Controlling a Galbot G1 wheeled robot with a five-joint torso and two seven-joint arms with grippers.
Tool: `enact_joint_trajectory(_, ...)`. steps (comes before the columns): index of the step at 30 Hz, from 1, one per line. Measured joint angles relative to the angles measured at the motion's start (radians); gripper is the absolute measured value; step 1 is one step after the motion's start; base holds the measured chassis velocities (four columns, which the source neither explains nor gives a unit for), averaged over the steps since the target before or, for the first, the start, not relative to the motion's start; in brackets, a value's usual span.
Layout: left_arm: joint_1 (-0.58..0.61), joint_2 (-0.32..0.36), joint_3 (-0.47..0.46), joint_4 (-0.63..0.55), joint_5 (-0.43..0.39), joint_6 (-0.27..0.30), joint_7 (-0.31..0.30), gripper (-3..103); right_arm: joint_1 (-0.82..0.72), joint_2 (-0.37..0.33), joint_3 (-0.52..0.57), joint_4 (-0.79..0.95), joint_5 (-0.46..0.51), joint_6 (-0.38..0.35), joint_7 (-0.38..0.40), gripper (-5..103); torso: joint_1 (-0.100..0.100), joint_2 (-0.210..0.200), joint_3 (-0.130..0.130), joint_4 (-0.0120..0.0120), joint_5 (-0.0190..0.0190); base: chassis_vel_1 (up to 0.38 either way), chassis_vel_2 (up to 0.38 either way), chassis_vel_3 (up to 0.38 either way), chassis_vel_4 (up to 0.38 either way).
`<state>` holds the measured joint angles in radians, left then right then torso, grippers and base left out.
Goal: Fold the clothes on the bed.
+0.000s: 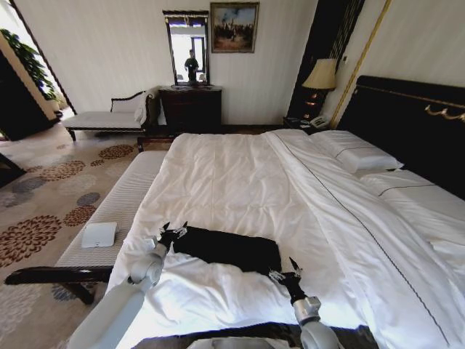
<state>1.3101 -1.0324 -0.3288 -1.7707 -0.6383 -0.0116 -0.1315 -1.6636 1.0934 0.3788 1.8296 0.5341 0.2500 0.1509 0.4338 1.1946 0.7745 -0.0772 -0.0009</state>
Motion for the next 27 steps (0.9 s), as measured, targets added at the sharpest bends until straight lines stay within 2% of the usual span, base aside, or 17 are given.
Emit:
enact_joint_trajectory(2, 0.129, -0.028, -0.066, -0.069, 0.087, -0.057, 0.038, 100, -0.005, -0.031, 0.03, 0.044, 0.15, -0.069, -0.018, 100, 0.0, 0.0, 0.0, 0.001, -0.0001, 0.0, 0.0, 0.0, 0.0)
enact_joint_trajectory(5, 0.25, -0.067, -0.127, -0.149, 0.145, -0.125, 0.063, 100, 0.015, -0.061, 0.066, 0.072, 0.356, -0.163, -0.046, 100, 0.0, 0.0, 0.0, 0.0002, 0.0004, 0.0, 0.0, 0.0, 0.0)
enact_joint_trajectory(6, 0.25, -0.067, -0.127, -0.149, 0.145, -0.125, 0.063, 100, 0.015, -0.061, 0.066, 0.072, 0.356, -0.163, -0.046, 100, 0.0, 0.0, 0.0, 0.0002, 0.0004, 0.0, 0.0, 0.0, 0.0)
enact_joint_trajectory(10, 0.405, -0.12, -0.197, -0.241, 0.2, -0.182, 0.078, 100, 0.056, -0.07, 0.116, 0.08, 0.565, -0.304, -0.067, 100, 0.0, 0.0, 0.0, 0.0005, 0.0004, 0.0, 0.0, 0.0, 0.0)
enact_joint_trajectory(11, 0.405, -0.12, -0.197, -0.241, 0.2, -0.182, 0.078, 100, 0.056, -0.07, 0.116, 0.08, 0.565, -0.304, -0.067, 100, 0.0, 0.0, 0.0, 0.0005, 0.0004, 0.0, 0.0, 0.0, 0.0)
enact_joint_trajectory(15, 0.564, -0.133, -0.246, -0.345, 0.202, -0.218, 0.079, 100, 0.083, -0.082, 0.183, 0.053, 0.752, -0.45, -0.129, 100, 0.0, 0.0, 0.0, 0.0005, 0.0005, 0.0, 0.0, 0.0, 0.0)
enact_joint_trajectory(16, 0.564, -0.133, -0.246, -0.345, 0.202, -0.218, 0.079, 100, 0.083, -0.082, 0.183, 0.053, 0.752, -0.45, -0.129, 100, 0.0, 0.0, 0.0, 0.0005, 0.0005, 0.0, 0.0, 0.0, 0.0)
enact_joint_trajectory(19, 0.656, -0.135, -0.262, -0.432, 0.216, -0.238, 0.079, 100, 0.093, -0.088, 0.223, 0.015, 0.832, -0.556, -0.208, 100, 0.0, 0.0, 0.0, 0.0001, 0.0004, 0.0, 0.0, 0.0, 0.0)
enact_joint_trajectory(22, 0.711, -0.151, -0.263, -0.501, 0.244, -0.248, 0.079, 100, 0.105, -0.088, 0.227, -0.012, 0.862, -0.597, -0.229, 100, 0.0, 0.0, 0.0, 0.0003, 0.0003, 0.0, 0.0, 0.0, 0.0)
enact_joint_trajectory(27, 0.757, -0.162, -0.26, -0.574, 0.287, -0.258, 0.08, 100, 0.107, -0.098, 0.192, -0.048, 0.805, -0.625, -0.267, 100, 0.0, 0.0, 0.0, 0.0003, 0.0004, 0.0, 0.0, 0.0, 0.0)
